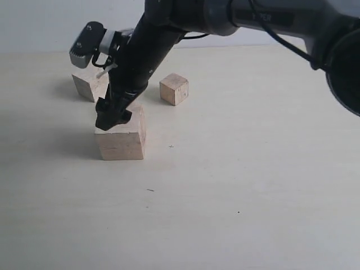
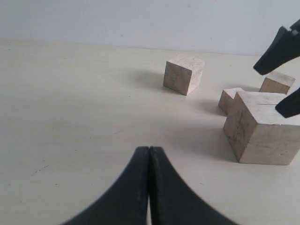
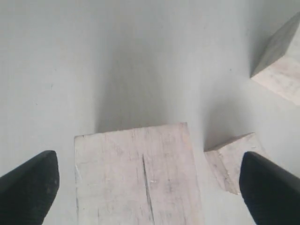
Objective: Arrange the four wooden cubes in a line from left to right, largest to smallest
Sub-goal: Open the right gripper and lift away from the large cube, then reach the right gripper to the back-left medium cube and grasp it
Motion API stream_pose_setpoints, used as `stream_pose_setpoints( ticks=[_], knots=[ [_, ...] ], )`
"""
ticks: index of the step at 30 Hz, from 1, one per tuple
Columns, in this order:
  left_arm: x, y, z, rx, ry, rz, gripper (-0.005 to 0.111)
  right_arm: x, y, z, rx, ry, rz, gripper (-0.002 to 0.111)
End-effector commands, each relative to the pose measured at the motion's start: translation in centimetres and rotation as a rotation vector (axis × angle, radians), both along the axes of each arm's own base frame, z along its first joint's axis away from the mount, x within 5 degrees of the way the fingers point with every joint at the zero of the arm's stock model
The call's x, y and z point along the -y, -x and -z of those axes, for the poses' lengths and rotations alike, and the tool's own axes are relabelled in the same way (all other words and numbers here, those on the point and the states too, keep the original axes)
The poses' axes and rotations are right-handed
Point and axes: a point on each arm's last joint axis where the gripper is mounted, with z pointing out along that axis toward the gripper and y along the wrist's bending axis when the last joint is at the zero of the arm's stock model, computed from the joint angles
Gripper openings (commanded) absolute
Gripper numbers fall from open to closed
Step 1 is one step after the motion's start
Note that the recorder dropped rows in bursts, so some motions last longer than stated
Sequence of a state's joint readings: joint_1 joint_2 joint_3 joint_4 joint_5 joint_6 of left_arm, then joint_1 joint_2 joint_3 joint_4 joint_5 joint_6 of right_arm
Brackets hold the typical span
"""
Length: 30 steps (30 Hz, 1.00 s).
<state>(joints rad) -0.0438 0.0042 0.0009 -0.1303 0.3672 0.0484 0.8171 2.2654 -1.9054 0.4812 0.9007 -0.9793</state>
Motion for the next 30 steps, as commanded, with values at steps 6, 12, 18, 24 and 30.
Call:
stream_pose_setpoints(
  ticks=[6, 12, 18, 24, 30],
  knots=[
    [0.0, 0.0, -0.1, 0.012, 0.005, 0.006, 0.0, 0.2, -0.6, -5.6, 0.114, -0.173, 0.132, 0.098],
    [0.0, 0.0, -0.1, 0.012, 0.007, 0.005, 0.0, -1.0, -2.9, -4.9, 0.204, -0.353, 0.315, 0.098],
    [0.0, 0.0, -0.1, 0.012, 0.007, 0.005, 0.0, -2.6, -4.8, -2.5, 0.197, -0.443, 0.415, 0.098],
    [0.0, 0.0, -0.1, 0.012, 0.007, 0.005, 0.0, -4.3, -6.3, -1.0, 0.195, -0.482, 0.42, 0.097],
    [0.0, 0.0, -0.1, 0.012, 0.007, 0.005, 0.0, -5.3, -7.3, -0.1, 0.222, -0.517, 0.419, 0.097]
  ],
)
